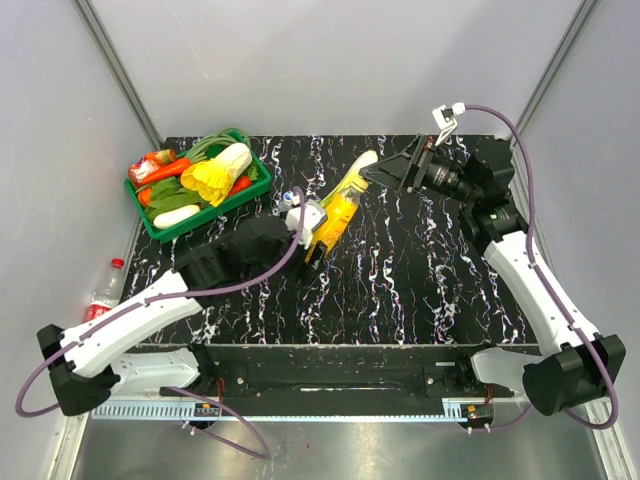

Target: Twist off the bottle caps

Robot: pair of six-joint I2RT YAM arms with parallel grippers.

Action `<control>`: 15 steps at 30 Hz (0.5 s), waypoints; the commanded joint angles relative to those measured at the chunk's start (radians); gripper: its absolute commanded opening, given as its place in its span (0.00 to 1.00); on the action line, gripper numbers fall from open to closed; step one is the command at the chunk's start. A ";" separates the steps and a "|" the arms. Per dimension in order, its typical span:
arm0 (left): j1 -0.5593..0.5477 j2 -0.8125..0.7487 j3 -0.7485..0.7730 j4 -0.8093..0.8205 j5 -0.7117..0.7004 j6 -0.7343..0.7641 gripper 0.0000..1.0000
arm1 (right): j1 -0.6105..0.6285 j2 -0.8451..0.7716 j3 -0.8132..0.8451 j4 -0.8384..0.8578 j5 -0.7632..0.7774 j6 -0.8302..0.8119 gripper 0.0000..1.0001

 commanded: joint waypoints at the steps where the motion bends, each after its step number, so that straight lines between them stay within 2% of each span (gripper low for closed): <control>1: -0.065 0.071 0.091 -0.066 -0.354 0.008 0.06 | -0.005 0.025 0.014 -0.043 0.033 0.008 0.98; 8: -0.150 0.195 0.176 -0.159 -0.581 -0.031 0.06 | -0.005 0.065 -0.007 -0.082 0.044 0.021 0.92; 15: -0.202 0.278 0.236 -0.194 -0.648 -0.038 0.06 | -0.005 0.117 0.010 -0.161 0.055 0.005 0.87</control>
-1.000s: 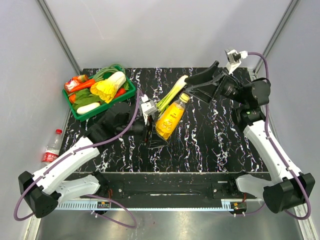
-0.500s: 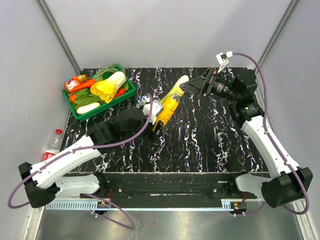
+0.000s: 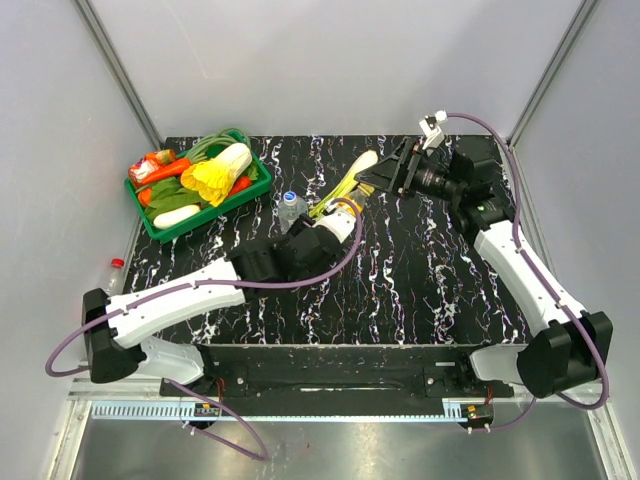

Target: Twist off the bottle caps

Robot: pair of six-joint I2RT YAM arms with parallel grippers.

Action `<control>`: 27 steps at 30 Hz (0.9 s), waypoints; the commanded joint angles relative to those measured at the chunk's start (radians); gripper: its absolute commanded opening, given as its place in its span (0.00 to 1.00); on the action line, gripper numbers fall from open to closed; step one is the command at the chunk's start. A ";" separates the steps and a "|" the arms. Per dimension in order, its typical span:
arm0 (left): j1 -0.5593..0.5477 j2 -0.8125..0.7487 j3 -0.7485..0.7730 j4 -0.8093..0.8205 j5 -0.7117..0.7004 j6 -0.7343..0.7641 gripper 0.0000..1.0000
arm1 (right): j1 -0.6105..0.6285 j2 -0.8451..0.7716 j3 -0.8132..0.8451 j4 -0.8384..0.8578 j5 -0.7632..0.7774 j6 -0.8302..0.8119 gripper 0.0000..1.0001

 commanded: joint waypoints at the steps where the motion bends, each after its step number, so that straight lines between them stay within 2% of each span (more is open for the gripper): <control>1: -0.022 0.019 0.072 -0.010 -0.107 -0.017 0.06 | -0.005 0.028 0.019 -0.068 0.028 -0.014 0.86; 10: -0.034 0.047 0.083 -0.010 -0.111 -0.013 0.05 | -0.005 0.032 -0.011 -0.028 -0.012 0.040 0.66; 15: -0.036 0.051 0.075 -0.010 -0.114 -0.013 0.06 | -0.005 0.032 -0.019 0.024 -0.033 0.052 0.47; 22: -0.036 0.059 0.060 -0.013 -0.116 -0.022 0.06 | -0.005 0.020 -0.001 -0.005 -0.027 0.031 0.29; 27: -0.036 0.060 0.041 -0.010 -0.102 -0.030 0.05 | -0.005 0.002 -0.016 0.033 -0.027 0.032 0.11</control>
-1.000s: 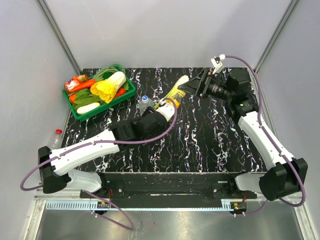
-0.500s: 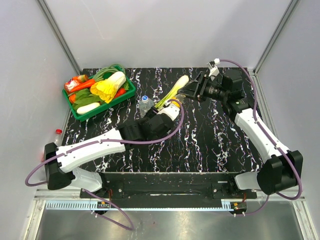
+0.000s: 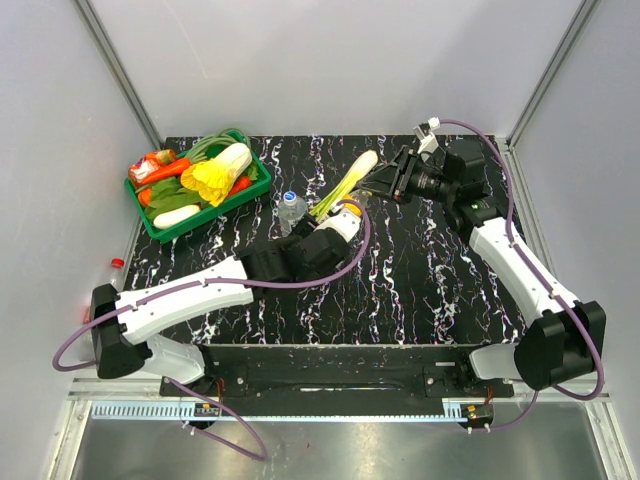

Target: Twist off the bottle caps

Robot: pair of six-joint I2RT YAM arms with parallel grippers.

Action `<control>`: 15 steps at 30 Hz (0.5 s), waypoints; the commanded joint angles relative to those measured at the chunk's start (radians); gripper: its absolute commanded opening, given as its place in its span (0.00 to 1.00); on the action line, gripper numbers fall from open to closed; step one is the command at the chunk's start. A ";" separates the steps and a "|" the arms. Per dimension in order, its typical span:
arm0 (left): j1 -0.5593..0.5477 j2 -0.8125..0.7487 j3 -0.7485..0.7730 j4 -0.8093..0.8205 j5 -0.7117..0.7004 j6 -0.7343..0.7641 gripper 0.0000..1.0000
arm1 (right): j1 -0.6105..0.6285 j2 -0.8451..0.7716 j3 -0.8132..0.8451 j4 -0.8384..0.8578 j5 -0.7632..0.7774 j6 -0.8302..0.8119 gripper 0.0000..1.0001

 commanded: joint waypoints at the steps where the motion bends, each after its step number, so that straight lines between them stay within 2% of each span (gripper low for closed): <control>1: -0.005 0.000 -0.001 0.018 -0.020 -0.015 0.04 | -0.005 -0.050 -0.001 0.084 -0.018 -0.009 0.08; 5: -0.004 -0.020 -0.037 0.061 0.041 -0.018 0.02 | -0.005 -0.074 -0.024 0.147 -0.026 0.005 0.00; 7: -0.001 -0.044 -0.062 0.102 0.092 -0.020 0.01 | -0.003 -0.085 -0.027 0.173 -0.032 0.000 0.00; 15: 0.062 -0.162 -0.157 0.276 0.455 -0.029 0.01 | -0.005 -0.139 -0.044 0.365 -0.119 0.006 0.00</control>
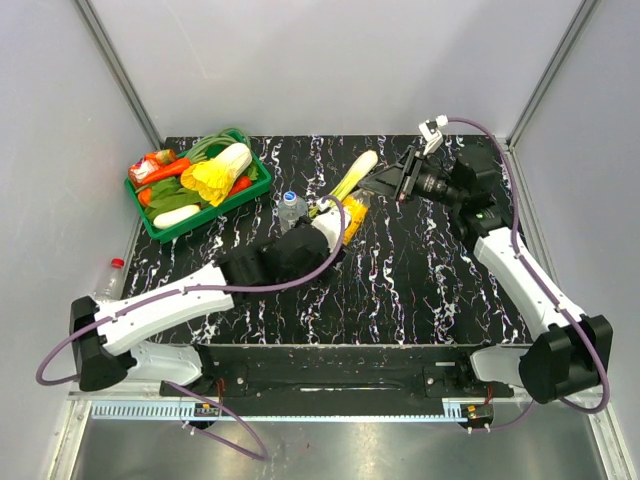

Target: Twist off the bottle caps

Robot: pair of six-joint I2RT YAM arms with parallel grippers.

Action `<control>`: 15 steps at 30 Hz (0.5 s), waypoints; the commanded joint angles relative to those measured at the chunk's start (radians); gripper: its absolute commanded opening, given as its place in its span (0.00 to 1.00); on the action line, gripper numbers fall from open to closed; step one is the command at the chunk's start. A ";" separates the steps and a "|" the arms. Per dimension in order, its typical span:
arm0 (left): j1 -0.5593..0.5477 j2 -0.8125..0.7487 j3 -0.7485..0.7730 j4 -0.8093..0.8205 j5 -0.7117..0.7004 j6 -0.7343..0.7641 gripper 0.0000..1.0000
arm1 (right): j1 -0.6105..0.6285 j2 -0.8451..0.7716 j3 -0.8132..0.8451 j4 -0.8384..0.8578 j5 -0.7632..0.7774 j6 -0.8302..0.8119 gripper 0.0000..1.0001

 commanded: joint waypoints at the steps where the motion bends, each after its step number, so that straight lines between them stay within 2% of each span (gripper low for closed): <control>1: 0.043 -0.084 -0.058 0.129 0.324 -0.009 0.00 | -0.005 -0.085 0.009 0.264 -0.095 0.019 0.00; 10: 0.176 -0.239 -0.199 0.339 0.792 -0.038 0.00 | -0.005 -0.116 -0.026 0.615 -0.233 0.132 0.00; 13: 0.192 -0.268 -0.225 0.407 0.953 -0.035 0.00 | -0.005 -0.100 -0.034 0.793 -0.290 0.218 0.00; 15: 0.196 -0.281 -0.230 0.435 1.029 -0.035 0.00 | -0.005 -0.090 -0.041 0.969 -0.317 0.301 0.00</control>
